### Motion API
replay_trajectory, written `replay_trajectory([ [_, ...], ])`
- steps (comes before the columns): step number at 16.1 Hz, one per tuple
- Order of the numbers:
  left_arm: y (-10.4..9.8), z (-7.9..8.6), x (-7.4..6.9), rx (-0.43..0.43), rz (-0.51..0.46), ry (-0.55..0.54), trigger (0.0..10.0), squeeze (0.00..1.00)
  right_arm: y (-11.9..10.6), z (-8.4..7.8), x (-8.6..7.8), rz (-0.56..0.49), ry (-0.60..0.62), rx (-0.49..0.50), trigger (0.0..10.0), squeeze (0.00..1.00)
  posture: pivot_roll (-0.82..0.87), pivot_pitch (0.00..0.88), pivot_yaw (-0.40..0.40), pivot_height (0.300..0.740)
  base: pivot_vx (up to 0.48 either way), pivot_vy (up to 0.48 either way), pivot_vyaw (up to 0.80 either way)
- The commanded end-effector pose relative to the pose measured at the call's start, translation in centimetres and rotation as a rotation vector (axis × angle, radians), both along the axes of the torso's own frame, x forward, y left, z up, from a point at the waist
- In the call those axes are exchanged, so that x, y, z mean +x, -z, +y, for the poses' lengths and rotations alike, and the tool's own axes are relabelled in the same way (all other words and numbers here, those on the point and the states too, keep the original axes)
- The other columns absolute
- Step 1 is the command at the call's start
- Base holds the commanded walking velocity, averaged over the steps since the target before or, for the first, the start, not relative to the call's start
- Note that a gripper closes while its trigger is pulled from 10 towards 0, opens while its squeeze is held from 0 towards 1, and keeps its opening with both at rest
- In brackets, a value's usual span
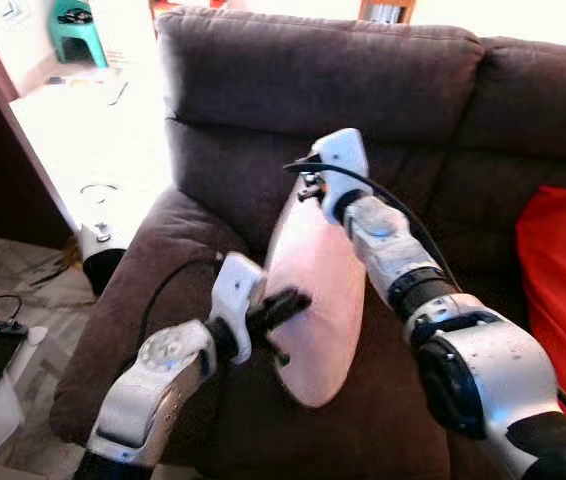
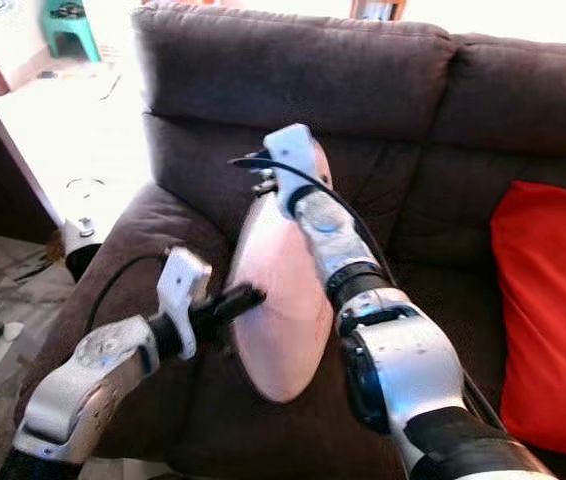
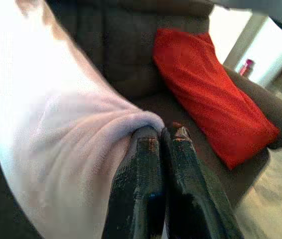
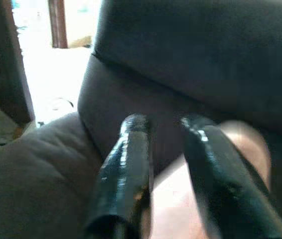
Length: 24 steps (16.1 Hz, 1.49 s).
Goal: Move the pillow to the sofa from floor
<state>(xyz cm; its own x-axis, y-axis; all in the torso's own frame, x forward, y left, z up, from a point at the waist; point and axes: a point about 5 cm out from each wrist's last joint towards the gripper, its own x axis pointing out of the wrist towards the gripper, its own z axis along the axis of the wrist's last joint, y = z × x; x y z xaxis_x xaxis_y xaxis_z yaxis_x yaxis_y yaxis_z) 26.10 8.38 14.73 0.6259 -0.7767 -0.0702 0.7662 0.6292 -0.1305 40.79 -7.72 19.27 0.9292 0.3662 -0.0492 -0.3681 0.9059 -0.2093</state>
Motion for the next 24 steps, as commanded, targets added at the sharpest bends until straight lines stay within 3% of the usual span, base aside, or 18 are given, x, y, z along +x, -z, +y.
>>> replay_trajectory([
  [1, -1.2, 0.1, 0.1, -0.031, -0.049, 0.006, 10.0, 0.0, -0.5, -1.2, 0.3, -0.021, 0.05, -0.013, 10.0, 0.0, 0.14, 0.0, -0.097, 0.74, 0.0, 0.0, 0.0],
  [5, -0.5, 0.8, 0.2, -0.026, -0.022, -0.025, 10.0, 0.0, 2.0, -5.9, -0.2, 0.007, 0.223, 0.006, 10.0, 0.0, 0.12, 0.0, -0.094, 0.74, 0.0, 0.0, 0.0],
  [8, 0.4, 2.9, 1.2, 0.014, -0.017, -0.181, 10.0, 0.0, 5.5, -9.7, -1.9, 0.03, 0.376, 0.001, 10.0, 0.0, 0.11, 0.005, -0.089, 0.74, 0.0, 0.0, 0.0],
  [10, 1.2, 4.9, 1.7, 0.019, -0.015, -0.333, 10.0, 0.0, 9.1, -12.7, -4.4, 0.064, 0.503, 0.052, 10.0, 0.0, 0.11, 0.004, -0.09, 0.74, 0.0, 0.0, 0.0],
  [12, 1.8, 6.4, 1.6, -0.009, -0.004, -0.437, 10.0, 0.0, 12.3, -14.3, -7.5, 0.095, 0.544, 0.137, 10.0, 0.0, 0.1, 0.011, -0.081, 0.74, 0.0, 0.0, 0.0],
  [14, 2.2, 7.1, 1.9, 0.0, -0.016, -0.506, 10.0, 0.0, 13.3, -14.5, -8.8, 0.083, 0.552, 0.118, 10.0, 0.0, 0.09, 0.009, -0.078, 0.74, 0.0, 0.0, 0.0],
  [16, 2.2, 7.0, 1.7, -0.062, -0.017, -0.527, 10.0, 0.0, 14.5, -14.0, -10.7, 0.093, 0.529, 0.136, 10.0, 0.0, 0.07, 0.004, -0.072, 0.74, 0.0, 0.0, 0.0],
  [20, 2.2, 6.6, 0.6, -0.043, 0.007, -0.425, 10.0, 0.0, 17.5, -13.1, -14.4, 0.15, 0.497, 0.145, 10.0, 0.0, 0.06, 0.0, -0.064, 0.74, 0.0, 0.0, 0.0],
  [22, 4.2, 7.6, -0.3, 0.082, 0.045, -0.413, 10.0, 0.0, 19.5, -12.9, -16.2, 0.216, 0.519, 0.13, 10.0, 0.0, 0.06, 0.0, -0.061, 0.74, 0.0, 0.0, 0.0],
  [24, 4.8, 8.1, -0.7, 0.091, 0.053, -0.441, 10.0, 0.0, 20.2, -12.7, -17.1, 0.242, 0.537, 0.145, 10.0, 0.0, 0.07, 0.0, -0.062, 0.74, 0.0, 0.0, 0.0],
])
